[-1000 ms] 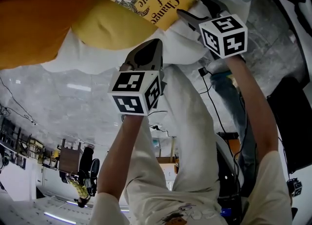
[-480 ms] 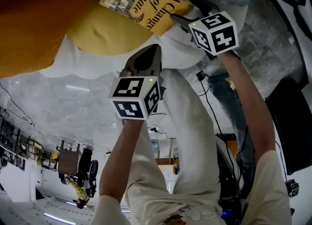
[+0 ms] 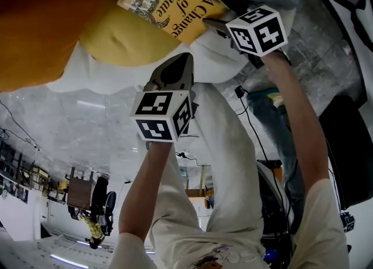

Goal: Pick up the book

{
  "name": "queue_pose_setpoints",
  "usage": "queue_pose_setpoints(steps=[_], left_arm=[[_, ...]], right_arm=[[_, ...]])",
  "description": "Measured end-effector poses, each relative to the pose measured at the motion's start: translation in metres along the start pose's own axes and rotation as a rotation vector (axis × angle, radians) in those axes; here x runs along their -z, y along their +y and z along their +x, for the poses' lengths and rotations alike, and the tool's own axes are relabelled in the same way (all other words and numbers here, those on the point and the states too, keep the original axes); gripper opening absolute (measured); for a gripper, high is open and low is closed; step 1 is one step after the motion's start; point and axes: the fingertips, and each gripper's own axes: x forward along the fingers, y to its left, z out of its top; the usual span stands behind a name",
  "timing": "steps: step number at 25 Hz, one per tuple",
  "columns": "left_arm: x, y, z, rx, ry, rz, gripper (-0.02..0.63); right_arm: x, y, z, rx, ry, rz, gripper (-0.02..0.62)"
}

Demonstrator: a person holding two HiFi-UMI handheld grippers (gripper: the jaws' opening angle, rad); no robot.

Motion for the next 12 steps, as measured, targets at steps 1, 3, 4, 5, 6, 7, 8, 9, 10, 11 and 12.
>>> queue_pose_setpoints(steps=[1,3,4,5,6,7,8,9,10,11,12], left_arm=[[0.000,-0.002,0.001,0.001,0.001,0.001,0.003],[0.000,-0.007,0.002,0.005,0.003,0.005,0.003],[0.000,-0.009,0.003,0.007,0.003,0.008,0.003],[-0.001,-0.011,0.004,0.008,0.004,0.011,0.003],[-0.001,-0.012,0.005,0.009,0.003,0.013,0.003],[-0.002,-0.012,0.006,0.009,0.002,0.014,0.003],[-0.003,-0.012,0.006,0.009,0.000,0.016,0.003],[-0.003,-0.011,0.003,0.009,-0.001,0.017,0.003],[-0.004,-0.007,-0.002,0.008,-0.002,0.017,0.003],[-0.004,-0.003,-0.010,0.007,-0.002,0.016,0.003],[-0.004,0.002,-0.019,0.006,-0.003,0.015,0.003]], right_arm=[[0.000,-0.001,-0.002,0.001,-0.008,-0.009,0.337],[0.002,-0.004,-0.007,0.008,-0.023,-0.033,0.289],[0.003,-0.005,-0.009,0.003,-0.027,-0.039,0.280],[0.004,-0.006,-0.011,-0.010,-0.034,-0.037,0.272],[0.004,-0.006,-0.014,-0.035,-0.043,-0.026,0.264],[0.002,-0.003,-0.018,-0.070,-0.056,-0.012,0.249],[-0.001,0.002,-0.021,-0.108,-0.069,0.002,0.222],[-0.004,0.011,-0.023,-0.143,-0.078,0.011,0.206],[-0.005,0.023,-0.024,-0.170,-0.082,0.013,0.202],[-0.006,0.038,-0.022,-0.191,-0.080,0.010,0.199],[-0.007,0.053,-0.020,-0.208,-0.078,0.005,0.196]])
